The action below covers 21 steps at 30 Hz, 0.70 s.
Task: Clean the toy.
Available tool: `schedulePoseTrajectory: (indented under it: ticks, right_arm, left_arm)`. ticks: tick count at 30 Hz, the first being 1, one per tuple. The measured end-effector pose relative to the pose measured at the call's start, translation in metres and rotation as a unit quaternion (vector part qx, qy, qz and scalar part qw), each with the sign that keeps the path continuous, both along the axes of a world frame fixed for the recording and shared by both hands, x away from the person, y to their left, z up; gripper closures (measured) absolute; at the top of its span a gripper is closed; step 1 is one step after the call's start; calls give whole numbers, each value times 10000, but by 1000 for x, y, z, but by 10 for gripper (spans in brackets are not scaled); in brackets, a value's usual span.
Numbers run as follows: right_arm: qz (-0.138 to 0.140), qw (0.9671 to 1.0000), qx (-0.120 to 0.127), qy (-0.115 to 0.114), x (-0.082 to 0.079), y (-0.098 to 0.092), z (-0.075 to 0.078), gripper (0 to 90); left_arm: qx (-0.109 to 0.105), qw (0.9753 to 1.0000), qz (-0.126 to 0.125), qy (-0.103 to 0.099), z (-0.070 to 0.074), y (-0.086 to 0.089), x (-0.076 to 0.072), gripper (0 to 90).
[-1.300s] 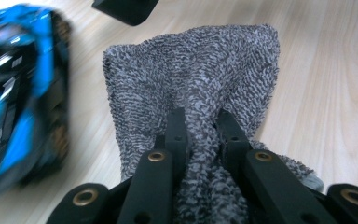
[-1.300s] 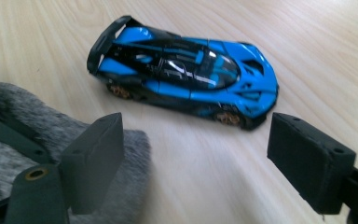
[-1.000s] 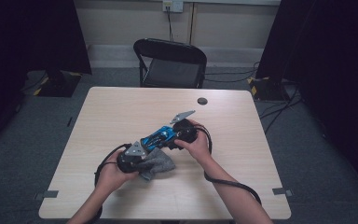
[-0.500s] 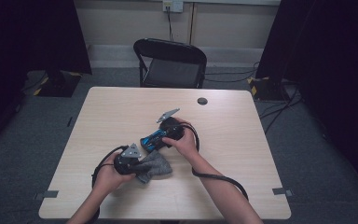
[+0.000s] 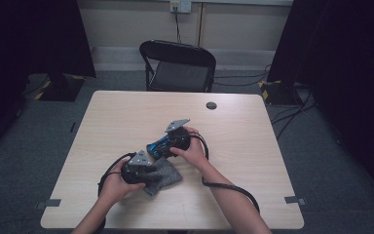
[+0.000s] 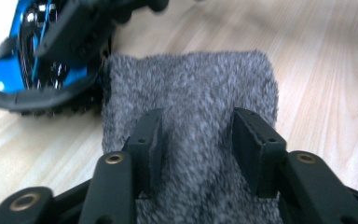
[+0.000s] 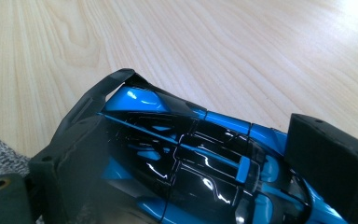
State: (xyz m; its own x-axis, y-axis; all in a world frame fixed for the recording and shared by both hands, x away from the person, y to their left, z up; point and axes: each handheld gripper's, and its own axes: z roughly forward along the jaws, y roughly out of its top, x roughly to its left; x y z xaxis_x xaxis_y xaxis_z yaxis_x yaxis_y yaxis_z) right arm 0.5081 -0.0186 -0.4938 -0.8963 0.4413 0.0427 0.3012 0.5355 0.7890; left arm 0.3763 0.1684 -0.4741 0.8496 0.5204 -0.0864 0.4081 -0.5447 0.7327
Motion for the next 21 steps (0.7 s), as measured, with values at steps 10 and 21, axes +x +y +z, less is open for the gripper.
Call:
schedulePoseTrajectory:
  ticks: [10,21]
  right_arm:
    - [-25,9998,152,-84,-2,-2,-3,62]
    - [-50,9997,229,-116,-3,-3,-5,62]
  left_arm:
    - [-169,9999,1,-25,3,-10,4,463]
    - [489,9987,43,153,-9,-10,-1,376]
